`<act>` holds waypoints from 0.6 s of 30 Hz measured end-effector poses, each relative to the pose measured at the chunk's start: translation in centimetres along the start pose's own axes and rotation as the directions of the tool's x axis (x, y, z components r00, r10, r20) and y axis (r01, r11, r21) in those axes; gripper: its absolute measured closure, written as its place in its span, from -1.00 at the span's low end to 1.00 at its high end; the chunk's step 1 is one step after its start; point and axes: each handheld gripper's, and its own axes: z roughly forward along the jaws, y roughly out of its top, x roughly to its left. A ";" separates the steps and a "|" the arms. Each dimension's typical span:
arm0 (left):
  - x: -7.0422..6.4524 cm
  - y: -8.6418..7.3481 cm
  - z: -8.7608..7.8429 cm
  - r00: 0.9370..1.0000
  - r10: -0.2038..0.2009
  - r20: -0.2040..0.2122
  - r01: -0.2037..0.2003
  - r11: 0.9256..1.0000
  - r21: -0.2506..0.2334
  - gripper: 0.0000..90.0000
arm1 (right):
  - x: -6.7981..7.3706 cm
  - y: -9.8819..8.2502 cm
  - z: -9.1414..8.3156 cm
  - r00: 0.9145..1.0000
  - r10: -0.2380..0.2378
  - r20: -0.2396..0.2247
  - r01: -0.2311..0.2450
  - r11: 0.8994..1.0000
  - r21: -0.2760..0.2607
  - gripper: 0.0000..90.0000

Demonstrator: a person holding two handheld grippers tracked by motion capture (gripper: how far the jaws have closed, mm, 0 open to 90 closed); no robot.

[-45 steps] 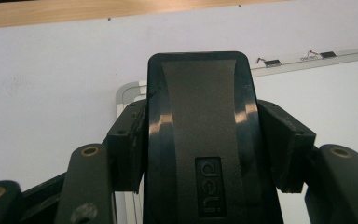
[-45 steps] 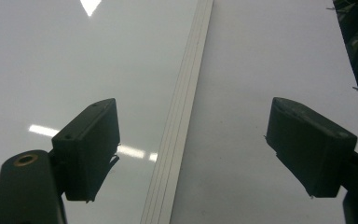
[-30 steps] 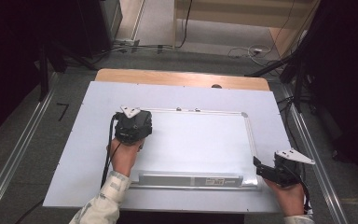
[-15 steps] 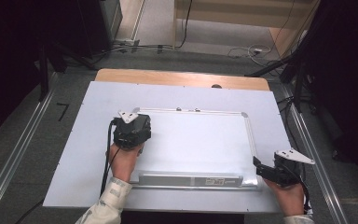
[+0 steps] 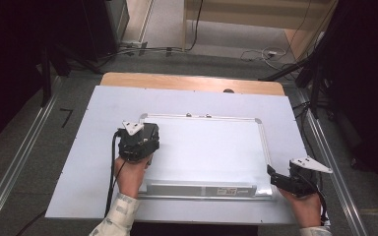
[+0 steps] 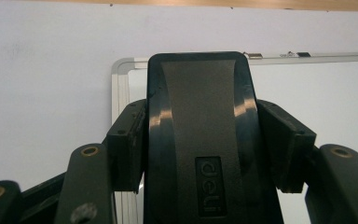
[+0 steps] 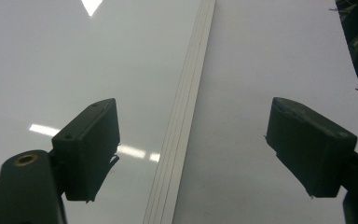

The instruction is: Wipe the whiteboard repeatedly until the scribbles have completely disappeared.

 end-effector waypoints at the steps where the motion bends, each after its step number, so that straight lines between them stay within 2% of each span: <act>1: 0.0 -0.1 0.0 1.000 0.000 0.000 0.000 1.000 0.004 -0.12 | 0.0 0.0 0.0 1.000 -0.001 0.000 0.001 1.000 0.000 -0.65; 7: 0.0 -0.8 0.1 1.000 -0.008 -0.008 0.008 1.000 0.014 -0.12 | 0.1 0.0 0.0 1.000 0.002 0.000 -0.002 1.000 0.001 -0.65; 15: -0.1 -1.7 -0.4 0.999 -0.052 -0.015 0.052 0.999 0.010 -0.12 | 0.1 0.1 0.1 1.000 -0.001 -0.003 0.001 1.000 0.001 -0.65; 18: -0.3 -2.1 -0.5 0.998 -0.048 -0.028 0.049 0.999 0.015 -0.12 | 0.1 0.1 0.1 1.000 -0.004 -0.005 0.004 1.000 0.001 -0.65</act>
